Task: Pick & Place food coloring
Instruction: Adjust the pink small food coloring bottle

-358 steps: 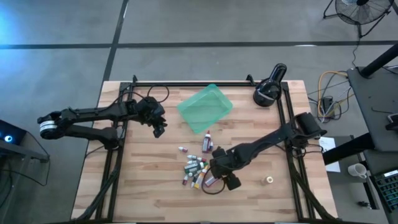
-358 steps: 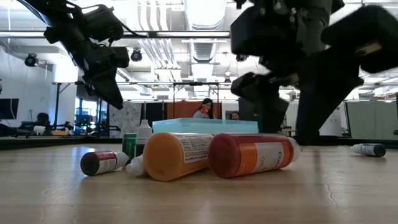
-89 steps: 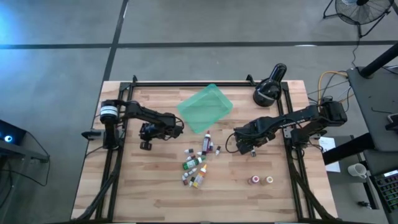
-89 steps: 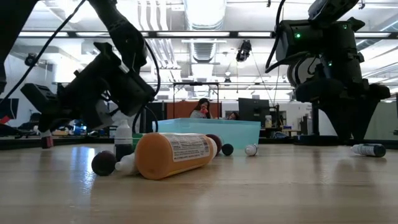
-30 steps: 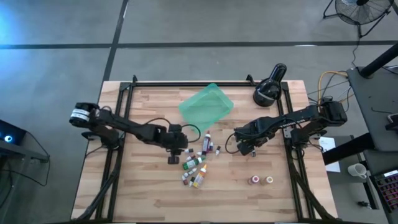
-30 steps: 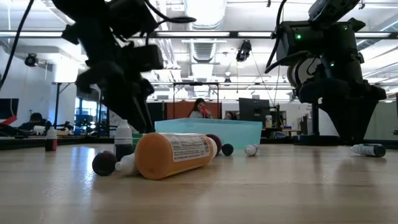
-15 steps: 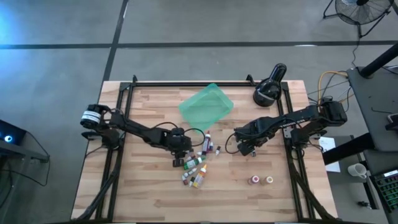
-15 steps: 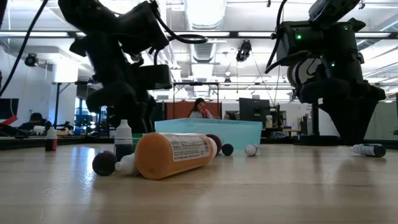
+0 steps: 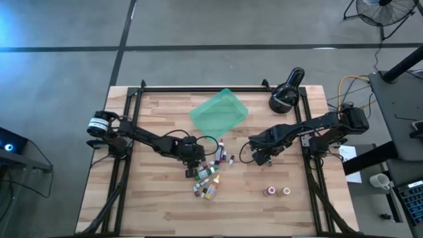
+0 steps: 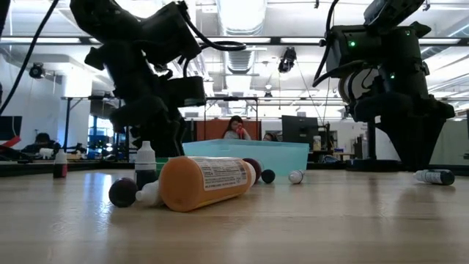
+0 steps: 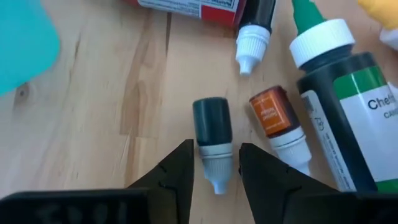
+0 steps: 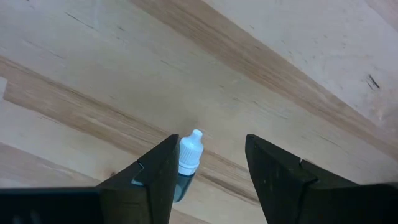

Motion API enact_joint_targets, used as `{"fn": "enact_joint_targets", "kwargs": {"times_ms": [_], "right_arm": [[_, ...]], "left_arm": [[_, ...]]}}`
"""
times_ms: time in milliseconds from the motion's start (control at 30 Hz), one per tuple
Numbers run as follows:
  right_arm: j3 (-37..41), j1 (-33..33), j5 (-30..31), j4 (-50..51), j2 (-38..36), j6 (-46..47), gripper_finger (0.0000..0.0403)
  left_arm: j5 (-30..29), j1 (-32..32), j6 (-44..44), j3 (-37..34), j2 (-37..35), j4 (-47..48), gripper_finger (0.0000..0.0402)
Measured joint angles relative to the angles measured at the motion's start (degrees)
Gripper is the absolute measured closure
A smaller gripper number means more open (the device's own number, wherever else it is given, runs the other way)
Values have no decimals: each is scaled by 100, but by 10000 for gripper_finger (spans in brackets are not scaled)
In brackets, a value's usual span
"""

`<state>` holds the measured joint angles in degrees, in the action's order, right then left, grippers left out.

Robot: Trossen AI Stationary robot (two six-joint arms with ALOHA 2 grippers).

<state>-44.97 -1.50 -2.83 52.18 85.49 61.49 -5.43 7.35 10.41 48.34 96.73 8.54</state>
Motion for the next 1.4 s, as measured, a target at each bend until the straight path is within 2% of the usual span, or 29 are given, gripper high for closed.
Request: {"fn": "enact_joint_targets", "kwargs": {"times_ms": [233,400,500,600,700,833,1000,1400], "right_arm": [[0,0,20,0,0,0,225],[0,1,142,1,0,-3,225],[0,0,149,2,0,-2,225],[0,1,180,-2,0,-1,225],[8,0,457,-6,0,144,225],[11,4,584,-15,0,254,225],[11,0,624,-20,0,371,225],[11,0,757,-20,0,404,225]], "left_arm": [[37,-2,5,7,-46,299,374],[88,-18,-104,113,-139,894,376],[143,-108,-448,583,-235,2287,375],[153,-315,-915,1373,-258,4260,374],[199,-601,-1240,2053,-109,6117,373],[563,-932,-1395,2365,214,7307,372],[1075,-983,-1445,2244,748,7829,371],[1178,-583,-1006,2260,1784,8066,370]]}}
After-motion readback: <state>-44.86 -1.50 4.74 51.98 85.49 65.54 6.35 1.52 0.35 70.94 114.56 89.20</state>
